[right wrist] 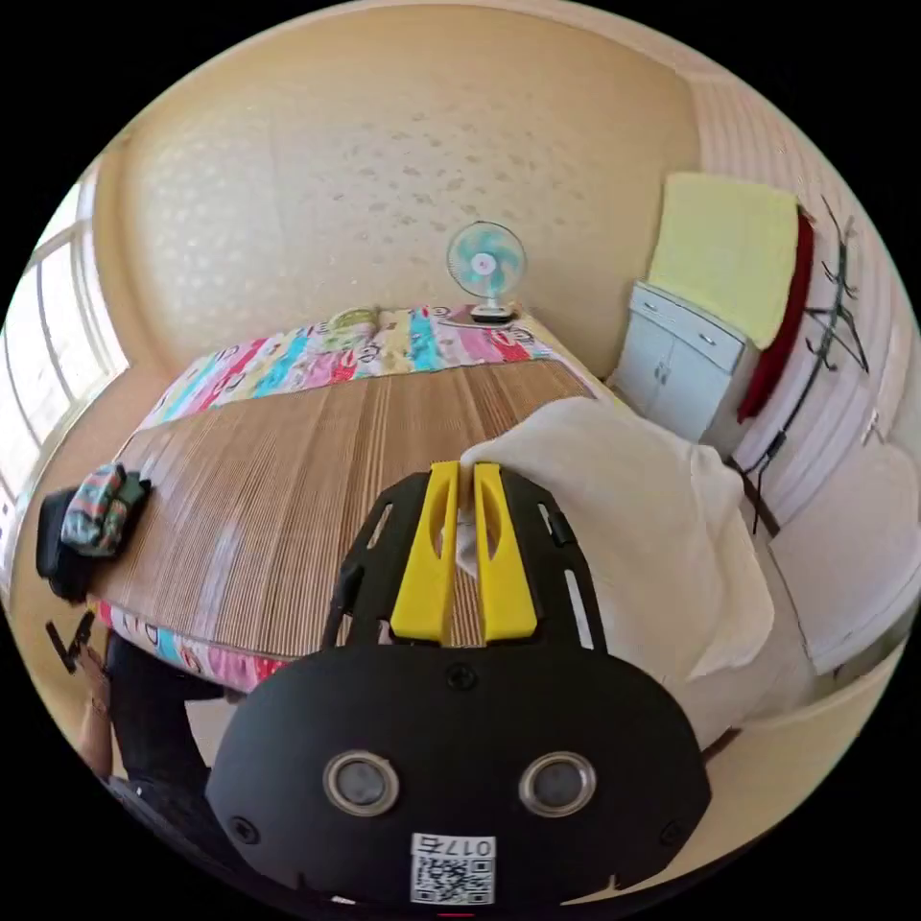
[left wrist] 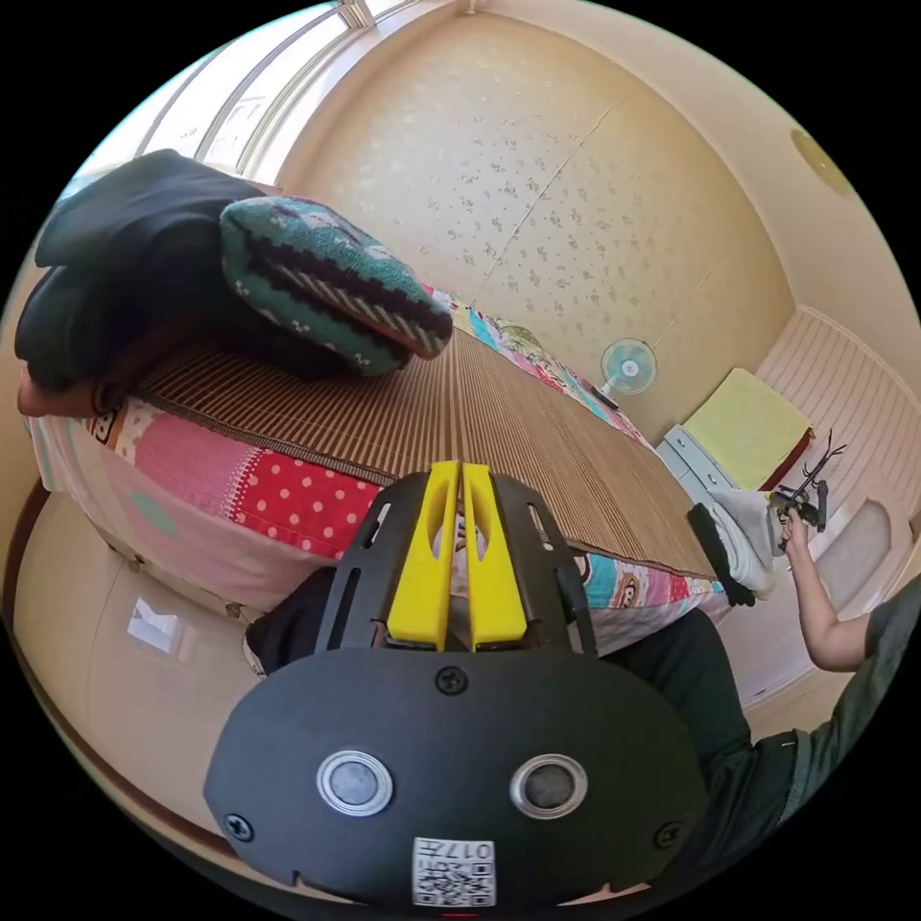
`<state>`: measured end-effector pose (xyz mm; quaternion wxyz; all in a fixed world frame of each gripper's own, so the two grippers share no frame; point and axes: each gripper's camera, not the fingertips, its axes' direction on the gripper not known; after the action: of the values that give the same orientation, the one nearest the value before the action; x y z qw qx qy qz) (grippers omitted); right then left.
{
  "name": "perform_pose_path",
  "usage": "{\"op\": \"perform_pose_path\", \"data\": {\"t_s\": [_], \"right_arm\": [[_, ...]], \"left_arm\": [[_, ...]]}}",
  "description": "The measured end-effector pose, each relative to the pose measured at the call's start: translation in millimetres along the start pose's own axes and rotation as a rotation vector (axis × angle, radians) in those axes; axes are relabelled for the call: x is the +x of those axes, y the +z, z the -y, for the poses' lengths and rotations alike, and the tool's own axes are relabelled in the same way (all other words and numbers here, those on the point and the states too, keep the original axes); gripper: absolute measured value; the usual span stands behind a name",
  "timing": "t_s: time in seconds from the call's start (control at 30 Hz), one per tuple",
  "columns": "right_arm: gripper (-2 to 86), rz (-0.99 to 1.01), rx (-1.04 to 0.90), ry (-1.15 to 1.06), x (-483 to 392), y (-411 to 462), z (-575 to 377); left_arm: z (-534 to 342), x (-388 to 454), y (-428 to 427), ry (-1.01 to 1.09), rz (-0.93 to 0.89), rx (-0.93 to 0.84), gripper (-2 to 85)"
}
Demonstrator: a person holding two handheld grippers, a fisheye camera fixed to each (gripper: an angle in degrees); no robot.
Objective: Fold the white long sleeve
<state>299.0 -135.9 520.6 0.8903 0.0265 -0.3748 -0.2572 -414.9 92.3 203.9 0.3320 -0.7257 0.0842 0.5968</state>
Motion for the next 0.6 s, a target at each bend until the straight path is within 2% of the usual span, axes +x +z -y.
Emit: {"op": "perform_pose_path", "data": {"t_s": [0.1,0.17,0.23,0.27,0.33,0.4,0.43,0.47,0.53,0.6], "right_arm": [[3.8,0.293,-0.069,-0.140,-102,35,-32],[4.1,0.552,-0.184,-0.079,-152,80,-75],[4.0,0.664,-0.197,0.002,-169,103,-106],[4.2,0.672,-0.145,0.036,-172,103,-120],[5.4,0.572,-0.004,0.018,-171,82,-132],[6.8,0.358,0.093,0.015,-169,56,-135],[7.6,0.190,0.125,0.054,-166,46,-134],[8.9,0.036,0.132,0.094,-160,44,-134],[10.7,-0.126,0.074,0.172,-144,60,-136],[11.2,-0.070,-0.039,0.178,-123,94,-142]], "left_arm": [[3,0,10,-0.004,0.009,-0.021,-1.0],[3,-2,12,-0.019,0.006,-0.009,-1.0],[2,-6,16,-0.048,-0.007,0.012,-1.0],[2,-7,17,-0.054,-0.010,0.015,-1.0],[2,-6,18,-0.039,-0.020,0.038,-1.0],[2,1,19,0.011,-0.011,0.056,-1.0],[4,5,23,0.044,-0.004,0.054,-1.0],[5,7,25,0.057,0.001,0.049,-1.0],[14,7,40,0.071,0.016,0.018,-1.0],[20,1,52,0.048,0.001,0.000,-0.9]]}}
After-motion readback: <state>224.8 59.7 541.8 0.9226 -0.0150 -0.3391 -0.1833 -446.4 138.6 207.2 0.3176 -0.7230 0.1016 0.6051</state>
